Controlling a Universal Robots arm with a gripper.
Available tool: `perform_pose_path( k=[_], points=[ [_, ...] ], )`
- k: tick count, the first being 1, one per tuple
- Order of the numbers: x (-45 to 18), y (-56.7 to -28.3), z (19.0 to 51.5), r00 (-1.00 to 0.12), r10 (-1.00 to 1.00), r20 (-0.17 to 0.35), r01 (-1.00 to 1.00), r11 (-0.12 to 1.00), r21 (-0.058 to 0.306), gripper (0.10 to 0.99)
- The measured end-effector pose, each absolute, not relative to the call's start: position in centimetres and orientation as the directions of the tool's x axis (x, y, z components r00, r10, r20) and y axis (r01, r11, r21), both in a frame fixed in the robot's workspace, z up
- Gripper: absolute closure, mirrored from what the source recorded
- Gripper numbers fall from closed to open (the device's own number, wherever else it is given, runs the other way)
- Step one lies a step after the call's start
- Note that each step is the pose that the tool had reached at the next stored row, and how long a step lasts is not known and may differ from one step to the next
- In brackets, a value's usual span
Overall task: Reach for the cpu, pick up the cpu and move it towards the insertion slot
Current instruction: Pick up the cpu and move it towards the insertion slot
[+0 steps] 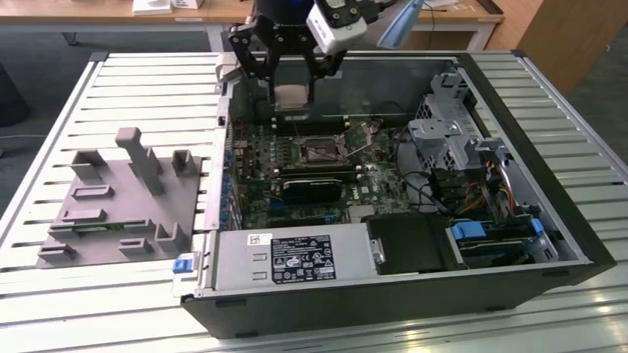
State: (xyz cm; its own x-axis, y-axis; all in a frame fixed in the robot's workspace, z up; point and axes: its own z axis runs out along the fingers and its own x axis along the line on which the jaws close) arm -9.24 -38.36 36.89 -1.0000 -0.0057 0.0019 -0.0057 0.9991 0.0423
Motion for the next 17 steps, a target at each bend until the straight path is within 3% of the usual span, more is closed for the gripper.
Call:
perform_pose_path(
  k=[17],
  points=[
    [-5.3, -38.4, 36.7, -1.0, -0.003, 0.002, -0.003, 0.999, 0.042, 0.545]
  ],
)
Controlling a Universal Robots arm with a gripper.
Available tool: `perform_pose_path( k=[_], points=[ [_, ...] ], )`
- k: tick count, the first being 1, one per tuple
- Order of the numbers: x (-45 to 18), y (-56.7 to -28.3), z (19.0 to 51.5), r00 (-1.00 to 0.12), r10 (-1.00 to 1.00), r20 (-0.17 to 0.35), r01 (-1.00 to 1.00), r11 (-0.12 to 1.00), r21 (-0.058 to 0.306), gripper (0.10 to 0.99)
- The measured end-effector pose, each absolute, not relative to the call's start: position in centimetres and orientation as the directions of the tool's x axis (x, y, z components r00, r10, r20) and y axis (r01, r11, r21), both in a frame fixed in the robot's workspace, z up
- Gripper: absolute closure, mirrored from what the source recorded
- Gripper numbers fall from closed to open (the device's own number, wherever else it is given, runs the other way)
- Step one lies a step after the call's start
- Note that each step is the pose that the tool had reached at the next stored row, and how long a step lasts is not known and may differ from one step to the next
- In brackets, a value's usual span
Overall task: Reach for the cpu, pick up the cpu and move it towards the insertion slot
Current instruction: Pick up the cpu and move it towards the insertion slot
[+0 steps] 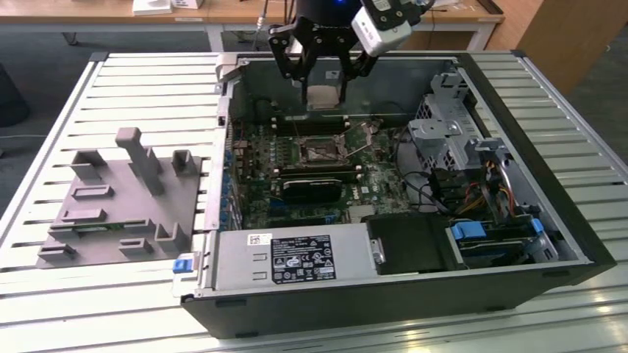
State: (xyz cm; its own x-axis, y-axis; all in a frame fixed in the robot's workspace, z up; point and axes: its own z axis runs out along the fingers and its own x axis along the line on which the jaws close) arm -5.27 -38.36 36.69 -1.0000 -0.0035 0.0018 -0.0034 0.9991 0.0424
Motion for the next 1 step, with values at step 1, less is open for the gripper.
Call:
perform_pose_path(
  k=[1],
  points=[
    [-5.26, -38.36, 36.69, -1.0, -0.003, 0.002, -0.003, 0.999, 0.042, 0.545]
  ],
)
